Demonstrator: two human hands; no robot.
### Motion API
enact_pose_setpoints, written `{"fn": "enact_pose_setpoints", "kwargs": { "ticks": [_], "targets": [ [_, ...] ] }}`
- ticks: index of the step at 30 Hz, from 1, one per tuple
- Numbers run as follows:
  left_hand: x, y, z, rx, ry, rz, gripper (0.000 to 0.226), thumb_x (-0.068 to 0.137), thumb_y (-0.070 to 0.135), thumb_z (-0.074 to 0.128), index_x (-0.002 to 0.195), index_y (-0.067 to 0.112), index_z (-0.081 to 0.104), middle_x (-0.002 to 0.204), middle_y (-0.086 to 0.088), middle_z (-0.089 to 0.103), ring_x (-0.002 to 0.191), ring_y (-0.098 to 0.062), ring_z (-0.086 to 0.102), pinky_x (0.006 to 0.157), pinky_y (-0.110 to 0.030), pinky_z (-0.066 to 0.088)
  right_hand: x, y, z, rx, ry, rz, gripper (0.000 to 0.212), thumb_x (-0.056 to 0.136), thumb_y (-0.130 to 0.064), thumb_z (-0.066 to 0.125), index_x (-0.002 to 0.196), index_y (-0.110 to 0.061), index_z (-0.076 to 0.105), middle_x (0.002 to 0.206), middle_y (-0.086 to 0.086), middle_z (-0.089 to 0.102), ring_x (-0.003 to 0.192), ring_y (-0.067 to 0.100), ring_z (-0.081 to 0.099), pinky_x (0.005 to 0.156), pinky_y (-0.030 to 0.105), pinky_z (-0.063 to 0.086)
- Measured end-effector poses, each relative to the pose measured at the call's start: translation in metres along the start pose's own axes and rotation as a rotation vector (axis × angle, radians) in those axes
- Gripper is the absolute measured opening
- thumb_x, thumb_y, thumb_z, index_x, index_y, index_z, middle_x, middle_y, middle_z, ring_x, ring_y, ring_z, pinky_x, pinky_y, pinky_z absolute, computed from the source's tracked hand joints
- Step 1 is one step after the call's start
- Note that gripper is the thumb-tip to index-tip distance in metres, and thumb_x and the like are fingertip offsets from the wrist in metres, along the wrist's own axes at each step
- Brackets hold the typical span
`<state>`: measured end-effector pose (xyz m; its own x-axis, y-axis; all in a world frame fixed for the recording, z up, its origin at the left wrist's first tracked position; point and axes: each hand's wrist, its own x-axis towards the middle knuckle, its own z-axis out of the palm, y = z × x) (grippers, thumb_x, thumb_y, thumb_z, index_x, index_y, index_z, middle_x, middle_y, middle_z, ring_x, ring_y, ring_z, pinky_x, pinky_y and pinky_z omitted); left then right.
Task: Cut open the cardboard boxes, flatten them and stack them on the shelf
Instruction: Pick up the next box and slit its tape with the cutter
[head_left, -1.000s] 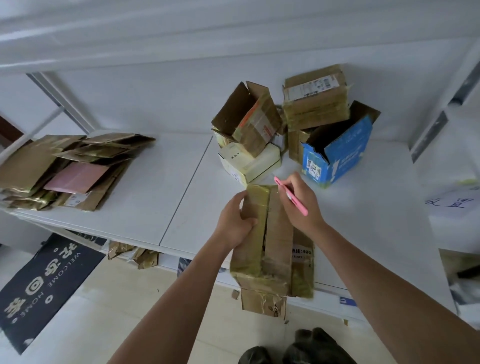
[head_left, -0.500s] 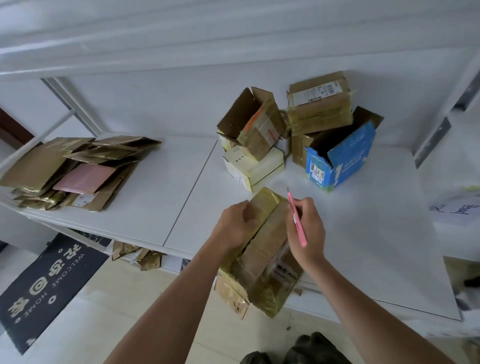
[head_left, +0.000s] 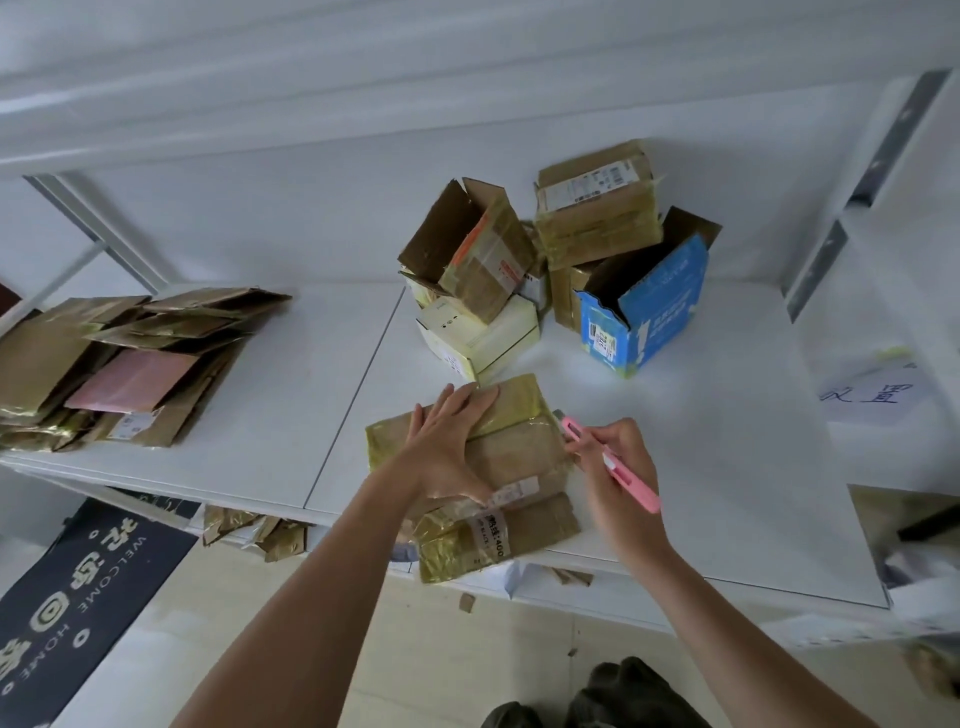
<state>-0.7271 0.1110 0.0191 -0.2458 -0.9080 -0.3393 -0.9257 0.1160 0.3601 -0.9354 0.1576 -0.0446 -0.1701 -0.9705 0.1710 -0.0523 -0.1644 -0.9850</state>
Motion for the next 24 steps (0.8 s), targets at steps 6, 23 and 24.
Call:
{"fn": "enact_pose_setpoints", "kwargs": {
  "ticks": [6, 23, 24],
  "targets": [
    [0.002, -0.017, 0.004, -0.290, -0.013, -0.058, 0.117, 0.062, 0.040, 0.091, 0.155, 0.040, 0.019, 0.163, 0.021, -0.004, 0.149, -0.013, -0.019, 0.118, -0.050, -0.011, 0.034, 0.002, -0.010, 0.177, -0.039, 0.139, 0.010, 0.100, -0.011, 0.053, 0.093, -0.006, 0.050, 0.088, 0.007, 0.074, 0.095, 0.028, 0.071, 0.087, 0.046, 0.057],
    [-0.002, -0.008, 0.004, -0.348, 0.014, -0.106, 0.106, 0.065, 0.020, 0.090, 0.153, 0.027, 0.031, 0.165, 0.010, 0.005, 0.151, -0.010, -0.007, 0.123, -0.047, 0.000, 0.078, 0.005, 0.002, -0.042, -0.290, 0.031, 0.013, 0.098, -0.011, 0.057, 0.088, -0.005, 0.051, 0.084, 0.002, 0.072, 0.093, 0.011, 0.070, 0.080, 0.027, 0.055],
    [-0.001, -0.009, 0.004, -0.341, 0.011, -0.106, 0.106, 0.066, 0.020, 0.090, 0.153, 0.027, 0.031, 0.165, 0.010, 0.005, 0.151, -0.010, -0.007, 0.123, -0.047, 0.000, 0.079, 0.003, 0.000, -0.069, -0.312, 0.012, 0.013, 0.098, -0.011, 0.057, 0.087, -0.007, 0.051, 0.084, 0.001, 0.072, 0.092, 0.009, 0.070, 0.075, 0.021, 0.053]
  ]
}}
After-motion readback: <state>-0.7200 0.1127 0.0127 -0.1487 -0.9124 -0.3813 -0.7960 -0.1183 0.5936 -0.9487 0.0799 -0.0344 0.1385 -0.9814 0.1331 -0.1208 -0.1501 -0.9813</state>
